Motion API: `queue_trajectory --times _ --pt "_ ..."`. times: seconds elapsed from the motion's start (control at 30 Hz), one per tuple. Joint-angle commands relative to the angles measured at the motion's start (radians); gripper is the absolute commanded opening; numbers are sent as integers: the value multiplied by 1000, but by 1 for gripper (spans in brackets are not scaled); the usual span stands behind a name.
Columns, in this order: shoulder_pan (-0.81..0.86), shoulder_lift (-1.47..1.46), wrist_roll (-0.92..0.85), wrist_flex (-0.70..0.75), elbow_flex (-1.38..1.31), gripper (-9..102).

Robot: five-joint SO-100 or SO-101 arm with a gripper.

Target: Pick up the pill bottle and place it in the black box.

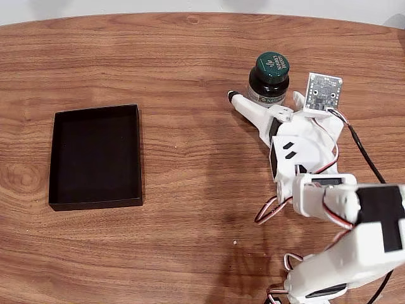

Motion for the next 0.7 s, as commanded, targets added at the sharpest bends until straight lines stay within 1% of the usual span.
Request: queue_trajectory --times 0.0,0.3,0.67 --pt "-5 -23 -6 -15 -81 45" --pt "-8 -146 0 -97 -120 44" --pt "-9 -224 -6 -127 -198 44"
